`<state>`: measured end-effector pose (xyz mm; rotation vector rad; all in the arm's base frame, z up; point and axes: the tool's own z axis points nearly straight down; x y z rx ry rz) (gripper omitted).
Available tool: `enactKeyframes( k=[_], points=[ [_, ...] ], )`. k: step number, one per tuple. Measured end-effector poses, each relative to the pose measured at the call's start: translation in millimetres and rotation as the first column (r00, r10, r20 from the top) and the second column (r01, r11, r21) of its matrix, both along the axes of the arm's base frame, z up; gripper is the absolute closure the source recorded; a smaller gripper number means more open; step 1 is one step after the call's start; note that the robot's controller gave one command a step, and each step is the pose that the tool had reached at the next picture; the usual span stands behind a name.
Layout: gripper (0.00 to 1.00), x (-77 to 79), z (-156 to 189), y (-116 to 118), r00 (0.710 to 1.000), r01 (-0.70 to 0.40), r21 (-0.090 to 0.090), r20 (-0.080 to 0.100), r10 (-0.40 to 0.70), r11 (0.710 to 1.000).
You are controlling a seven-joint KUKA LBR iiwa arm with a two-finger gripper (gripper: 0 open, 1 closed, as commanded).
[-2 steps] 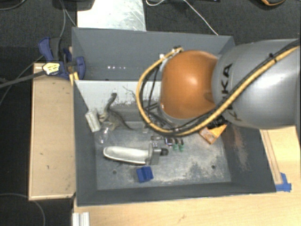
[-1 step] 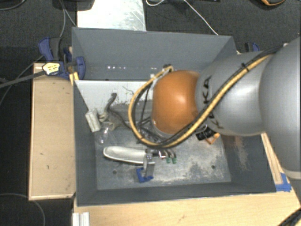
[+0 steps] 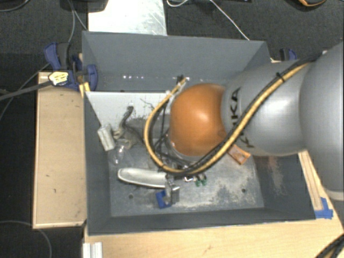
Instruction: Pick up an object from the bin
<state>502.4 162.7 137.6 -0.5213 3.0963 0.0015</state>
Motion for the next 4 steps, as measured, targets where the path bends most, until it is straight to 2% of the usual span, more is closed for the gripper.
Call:
enactKeyframes(
  k=[1,2,3,4],
  points=[
    [0.0,24.8,-55,9,0.949,-0.315,0.003,0.0,0.315,0.949],
    [1.0,33.6,-61,9,0.887,-0.462,0.0,0.011,0.462,0.887],
    [1.0,33.6,-61,9,0.889,-0.459,0.001,0.01,0.459,0.889],
    [1.0,29.2,43,7,0.876,-0.482,0.001,0.005,0.482,0.876]
  ],
)
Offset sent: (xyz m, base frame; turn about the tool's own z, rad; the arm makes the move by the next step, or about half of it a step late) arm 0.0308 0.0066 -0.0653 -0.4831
